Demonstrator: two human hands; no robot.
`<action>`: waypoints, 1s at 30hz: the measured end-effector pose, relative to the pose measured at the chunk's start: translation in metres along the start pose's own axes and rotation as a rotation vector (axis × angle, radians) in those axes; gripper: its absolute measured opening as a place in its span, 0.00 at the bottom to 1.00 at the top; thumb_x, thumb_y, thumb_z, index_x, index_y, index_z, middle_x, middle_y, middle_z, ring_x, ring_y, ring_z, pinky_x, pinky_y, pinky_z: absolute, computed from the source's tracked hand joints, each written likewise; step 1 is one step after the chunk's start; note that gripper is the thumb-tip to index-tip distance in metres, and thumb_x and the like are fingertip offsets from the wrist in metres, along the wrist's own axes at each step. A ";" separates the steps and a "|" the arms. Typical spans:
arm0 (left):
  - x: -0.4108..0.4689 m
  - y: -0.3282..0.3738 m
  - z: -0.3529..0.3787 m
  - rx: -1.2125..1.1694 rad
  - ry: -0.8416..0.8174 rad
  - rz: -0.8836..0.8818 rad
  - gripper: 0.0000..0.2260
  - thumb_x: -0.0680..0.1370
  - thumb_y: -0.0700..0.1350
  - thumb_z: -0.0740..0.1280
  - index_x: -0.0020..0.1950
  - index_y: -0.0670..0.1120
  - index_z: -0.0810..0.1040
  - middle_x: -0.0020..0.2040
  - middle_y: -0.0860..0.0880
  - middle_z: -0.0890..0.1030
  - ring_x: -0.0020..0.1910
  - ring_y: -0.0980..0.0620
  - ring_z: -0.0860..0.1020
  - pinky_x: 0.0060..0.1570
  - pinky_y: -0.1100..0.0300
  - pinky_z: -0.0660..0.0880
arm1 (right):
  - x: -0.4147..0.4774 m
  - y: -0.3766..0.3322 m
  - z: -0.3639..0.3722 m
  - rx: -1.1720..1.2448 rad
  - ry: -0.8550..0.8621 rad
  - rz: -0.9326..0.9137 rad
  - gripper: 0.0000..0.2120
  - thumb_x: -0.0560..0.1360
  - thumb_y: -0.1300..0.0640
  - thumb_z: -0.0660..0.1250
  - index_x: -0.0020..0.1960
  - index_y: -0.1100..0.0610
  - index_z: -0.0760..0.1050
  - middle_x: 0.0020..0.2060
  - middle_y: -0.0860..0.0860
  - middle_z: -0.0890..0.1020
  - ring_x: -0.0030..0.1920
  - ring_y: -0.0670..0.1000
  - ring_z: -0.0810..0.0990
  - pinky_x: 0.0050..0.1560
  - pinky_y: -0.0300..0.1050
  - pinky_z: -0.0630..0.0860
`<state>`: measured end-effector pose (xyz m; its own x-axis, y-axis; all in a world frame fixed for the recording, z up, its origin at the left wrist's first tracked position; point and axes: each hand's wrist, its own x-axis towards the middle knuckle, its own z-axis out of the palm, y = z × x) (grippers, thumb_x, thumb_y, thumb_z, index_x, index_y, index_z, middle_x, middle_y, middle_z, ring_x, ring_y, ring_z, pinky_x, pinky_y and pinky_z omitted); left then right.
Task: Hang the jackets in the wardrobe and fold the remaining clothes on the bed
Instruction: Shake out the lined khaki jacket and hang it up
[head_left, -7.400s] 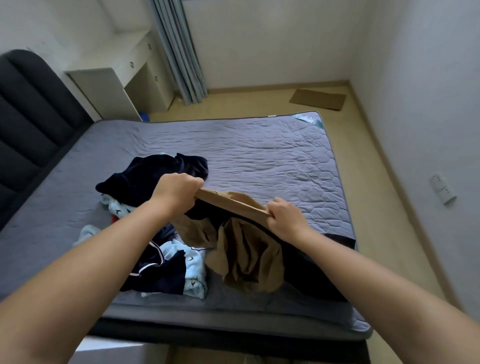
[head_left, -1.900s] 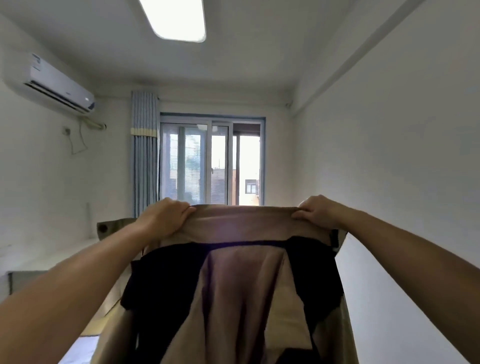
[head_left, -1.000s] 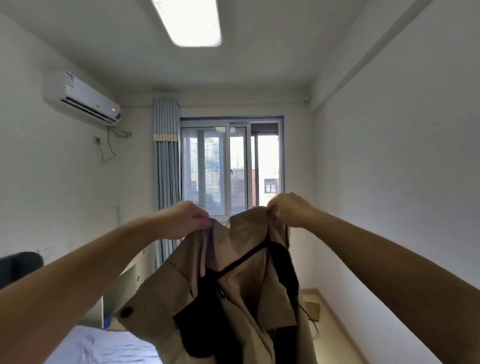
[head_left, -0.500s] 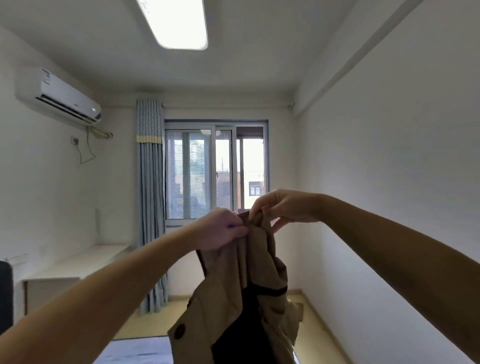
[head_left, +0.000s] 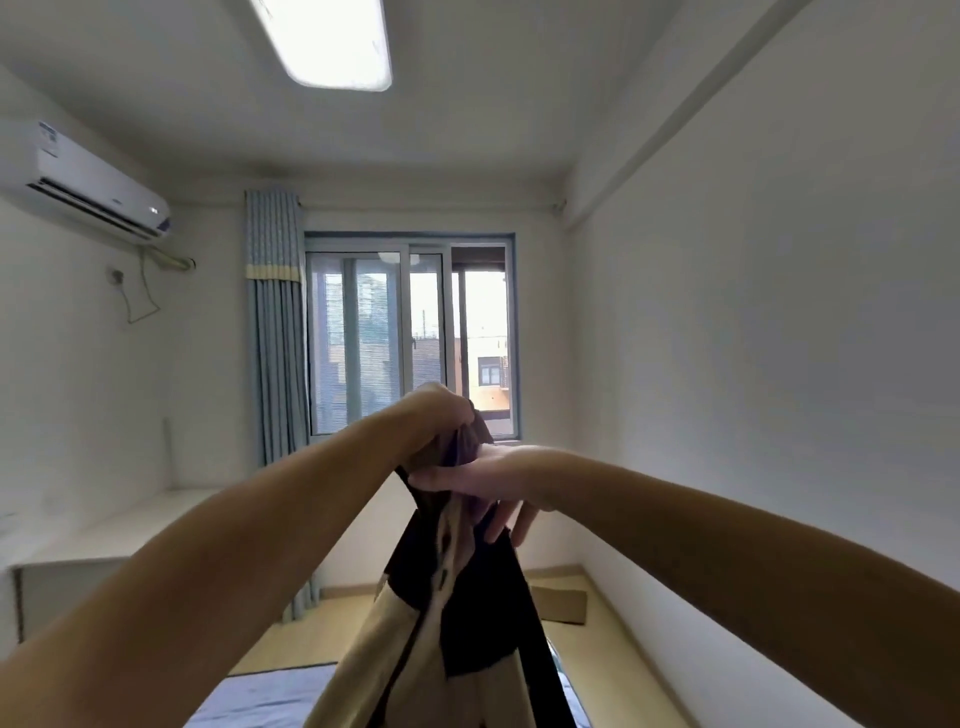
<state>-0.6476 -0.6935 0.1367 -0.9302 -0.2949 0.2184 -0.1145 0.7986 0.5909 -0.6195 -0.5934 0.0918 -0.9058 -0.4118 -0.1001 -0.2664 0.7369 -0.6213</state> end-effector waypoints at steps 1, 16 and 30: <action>-0.002 -0.001 -0.002 -0.020 -0.003 -0.011 0.13 0.76 0.47 0.68 0.36 0.42 0.72 0.32 0.45 0.76 0.28 0.49 0.75 0.22 0.59 0.67 | -0.003 -0.002 0.000 0.028 -0.025 0.016 0.33 0.70 0.34 0.66 0.64 0.57 0.70 0.54 0.57 0.80 0.50 0.58 0.82 0.51 0.57 0.80; -0.023 -0.075 -0.043 0.477 0.005 0.407 0.17 0.73 0.47 0.71 0.60 0.48 0.74 0.51 0.47 0.78 0.48 0.49 0.77 0.44 0.57 0.75 | 0.007 0.047 -0.052 -0.338 0.693 -0.049 0.11 0.74 0.63 0.56 0.51 0.61 0.76 0.51 0.58 0.81 0.45 0.57 0.76 0.44 0.43 0.69; -0.083 -0.157 -0.020 -1.036 -0.062 -0.135 0.12 0.82 0.38 0.51 0.44 0.42 0.71 0.28 0.48 0.78 0.21 0.56 0.77 0.21 0.65 0.74 | -0.042 0.116 -0.044 0.780 0.736 -0.065 0.14 0.78 0.69 0.51 0.48 0.64 0.75 0.41 0.59 0.79 0.35 0.54 0.79 0.33 0.43 0.80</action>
<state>-0.5457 -0.8051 0.0412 -0.9515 -0.2976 0.0786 0.1093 -0.0881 0.9901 -0.6269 -0.4673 0.0585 -0.9429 0.1778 0.2818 -0.2731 0.0721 -0.9593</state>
